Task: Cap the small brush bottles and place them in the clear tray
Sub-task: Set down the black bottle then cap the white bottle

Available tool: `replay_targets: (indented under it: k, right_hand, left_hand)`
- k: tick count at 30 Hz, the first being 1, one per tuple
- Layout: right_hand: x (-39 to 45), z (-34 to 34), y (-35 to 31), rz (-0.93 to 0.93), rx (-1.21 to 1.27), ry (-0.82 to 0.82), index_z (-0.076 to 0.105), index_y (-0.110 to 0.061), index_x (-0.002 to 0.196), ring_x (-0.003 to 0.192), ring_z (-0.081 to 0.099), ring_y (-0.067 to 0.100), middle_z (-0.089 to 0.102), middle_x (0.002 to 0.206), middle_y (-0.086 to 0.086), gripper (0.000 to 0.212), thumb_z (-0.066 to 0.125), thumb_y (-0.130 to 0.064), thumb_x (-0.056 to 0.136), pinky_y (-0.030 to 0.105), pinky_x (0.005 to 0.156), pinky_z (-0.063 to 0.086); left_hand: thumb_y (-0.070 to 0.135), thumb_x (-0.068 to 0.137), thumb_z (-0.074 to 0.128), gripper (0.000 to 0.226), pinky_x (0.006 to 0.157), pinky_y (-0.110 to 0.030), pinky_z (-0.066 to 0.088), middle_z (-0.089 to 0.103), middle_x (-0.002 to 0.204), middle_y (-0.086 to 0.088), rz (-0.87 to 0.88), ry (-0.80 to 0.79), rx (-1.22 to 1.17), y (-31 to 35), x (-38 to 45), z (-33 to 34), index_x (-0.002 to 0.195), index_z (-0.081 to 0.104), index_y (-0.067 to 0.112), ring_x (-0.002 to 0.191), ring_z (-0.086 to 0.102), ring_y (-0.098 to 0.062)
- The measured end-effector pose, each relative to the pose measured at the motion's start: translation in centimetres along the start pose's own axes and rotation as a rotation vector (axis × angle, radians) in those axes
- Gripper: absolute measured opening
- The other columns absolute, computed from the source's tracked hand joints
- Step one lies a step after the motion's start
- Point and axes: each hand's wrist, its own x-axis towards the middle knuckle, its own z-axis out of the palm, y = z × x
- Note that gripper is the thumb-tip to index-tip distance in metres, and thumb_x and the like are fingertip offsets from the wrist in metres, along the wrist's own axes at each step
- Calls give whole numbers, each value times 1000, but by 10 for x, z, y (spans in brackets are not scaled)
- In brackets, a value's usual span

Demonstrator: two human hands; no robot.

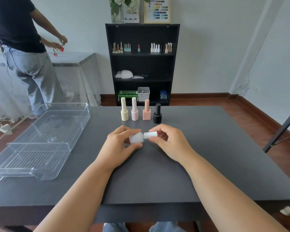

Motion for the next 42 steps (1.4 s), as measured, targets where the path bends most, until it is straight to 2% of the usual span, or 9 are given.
replay_targets:
  k: [5, 9, 15, 18, 22, 29, 32, 36, 42]
  right_hand:
    - [-3, -6, -2, -47, -19, -17, 72, -26, 99, 72, 55, 9, 62, 81, -6, 26, 75, -8, 80, 8, 71, 44]
    - [-1, -4, 1, 45, -31, -36, 72, -22, 93, 60, 49, 1, 59, 71, -8, 11, 73, -28, 83, 9, 59, 41]
    - [2, -3, 3, 125, -129, -37, 67, -19, 72, 56, 48, 7, 57, 64, -3, 70, 34, -81, 74, 19, 56, 37]
    - [1, -3, 4, 83, 37, -85, 61, -41, 110, 84, 59, 3, 62, 105, -12, 36, 58, -62, 82, 11, 73, 45]
    - [1, -3, 8, -86, 52, -31, 67, -32, 98, 88, 60, 7, 58, 109, -11, 34, 71, -3, 82, 12, 83, 47]
    - [3, 3, 5, 78, 7, 47, 58, -33, 89, 59, 61, 4, 69, 70, -2, 6, 58, -29, 94, 17, 64, 49]
    - [4, 0, 6, 107, 61, 40, 58, -35, 94, 64, 63, 4, 71, 75, -6, 9, 54, -43, 94, 25, 70, 52]
    - [0, -3, 7, 30, 59, -93, 63, -42, 98, 88, 62, 3, 66, 101, -14, 28, 72, -19, 83, 14, 82, 49]
    - [1, 6, 4, -2, -16, -1, 62, -33, 92, 65, 55, 2, 62, 75, -7, 12, 59, -21, 93, 13, 63, 45]
  left_hand:
    - [22, 72, 85, 42, 75, -13, 51, 69, 94, 17, -73, -7, -93, 0, -1, -2, 109, 70, 37, 81, 65, -8]
    - [20, 73, 85, 40, 75, -13, 52, 70, 95, 18, -62, -18, -106, 2, -1, -4, 103, 69, 40, 82, 67, -9]
    - [17, 72, 85, 38, 77, -16, 54, 71, 96, 12, -36, -12, -122, 3, -2, -1, 104, 71, 32, 84, 68, -11]
    - [18, 72, 85, 39, 78, -13, 53, 70, 98, 15, -41, 16, -111, 2, -1, -1, 103, 70, 37, 85, 67, -9]
    - [20, 73, 85, 38, 79, -11, 52, 68, 98, 17, -50, 22, -91, 0, 0, 0, 103, 69, 38, 87, 66, -4]
    - [19, 72, 85, 38, 78, -15, 54, 63, 99, 19, -20, -1, -93, 2, -1, 2, 102, 69, 36, 92, 64, -6]
    - [20, 73, 85, 38, 78, -15, 55, 63, 100, 17, -14, -3, -83, 2, -1, 2, 103, 69, 35, 92, 63, -8]
    - [19, 72, 85, 38, 76, -13, 54, 64, 99, 18, -11, 17, -102, 3, -1, 1, 103, 69, 34, 92, 63, -6]
    - [18, 72, 85, 37, 76, -14, 54, 64, 99, 16, 8, 16, -108, 3, -1, 1, 103, 70, 31, 93, 63, -7]
